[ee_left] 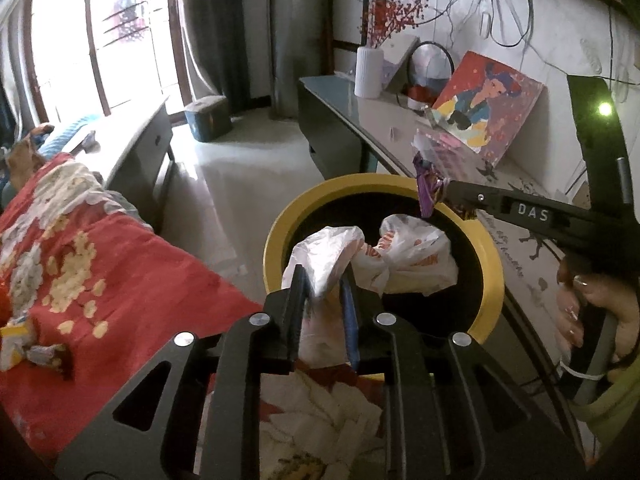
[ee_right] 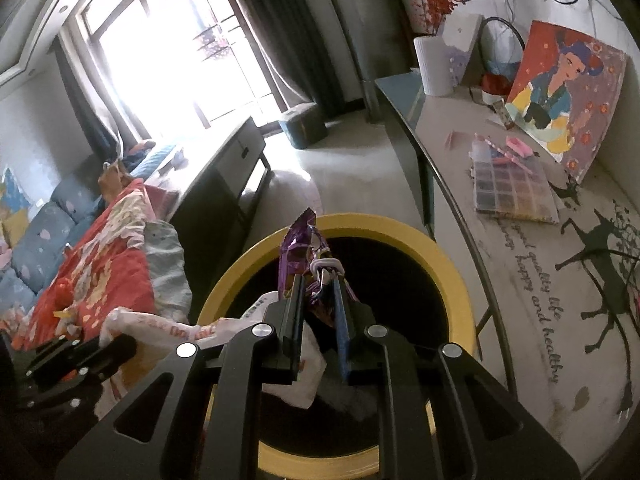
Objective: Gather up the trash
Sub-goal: 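Open both tools over the bin to drop the bag and wrapper, then move both tools back to the trash on the bedspread, then grasp the red plastic bag with the left tool while the right tool grasps the orange-red snack tube, then carry the red bag and snack tube over the bin with both tools, then open both tools over the bin to drop the red bag and tube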
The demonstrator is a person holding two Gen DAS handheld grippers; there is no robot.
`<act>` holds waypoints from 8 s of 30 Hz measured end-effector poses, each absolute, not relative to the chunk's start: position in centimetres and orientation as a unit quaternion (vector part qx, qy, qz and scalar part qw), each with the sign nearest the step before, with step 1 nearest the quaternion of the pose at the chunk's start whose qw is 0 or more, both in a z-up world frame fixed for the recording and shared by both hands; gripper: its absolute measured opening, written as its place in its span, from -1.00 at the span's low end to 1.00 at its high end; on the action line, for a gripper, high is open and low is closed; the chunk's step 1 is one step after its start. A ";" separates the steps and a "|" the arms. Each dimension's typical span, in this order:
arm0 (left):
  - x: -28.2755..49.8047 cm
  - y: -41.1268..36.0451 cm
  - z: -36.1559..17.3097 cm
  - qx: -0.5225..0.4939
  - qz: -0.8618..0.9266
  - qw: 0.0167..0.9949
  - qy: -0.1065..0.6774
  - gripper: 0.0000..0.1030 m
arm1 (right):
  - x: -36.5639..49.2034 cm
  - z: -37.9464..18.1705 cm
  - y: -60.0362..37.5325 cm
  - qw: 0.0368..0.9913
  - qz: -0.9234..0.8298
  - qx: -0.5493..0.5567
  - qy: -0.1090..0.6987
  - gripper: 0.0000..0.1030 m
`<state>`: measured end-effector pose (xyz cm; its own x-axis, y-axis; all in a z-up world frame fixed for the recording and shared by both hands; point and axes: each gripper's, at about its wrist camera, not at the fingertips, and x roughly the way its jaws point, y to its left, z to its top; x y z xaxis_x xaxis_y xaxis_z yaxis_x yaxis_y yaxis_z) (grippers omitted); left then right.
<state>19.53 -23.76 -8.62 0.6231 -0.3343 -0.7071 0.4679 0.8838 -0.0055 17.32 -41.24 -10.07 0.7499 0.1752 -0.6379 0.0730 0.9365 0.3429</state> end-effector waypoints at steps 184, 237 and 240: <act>15.8 14.6 -1.9 -0.236 0.010 0.938 0.254 -0.96 | 14.0 -4.1 -9.0 0.879 0.315 0.029 0.356 0.80; 15.0 -6.8 0.5 -0.078 -0.173 0.937 0.293 -0.96 | 16.4 -4.1 -30.2 0.935 0.095 0.116 0.323 0.81; 15.4 -8.1 0.0 -0.069 -0.181 0.934 0.301 -0.96 | 16.5 -4.7 -31.1 0.933 0.086 0.116 0.329 0.81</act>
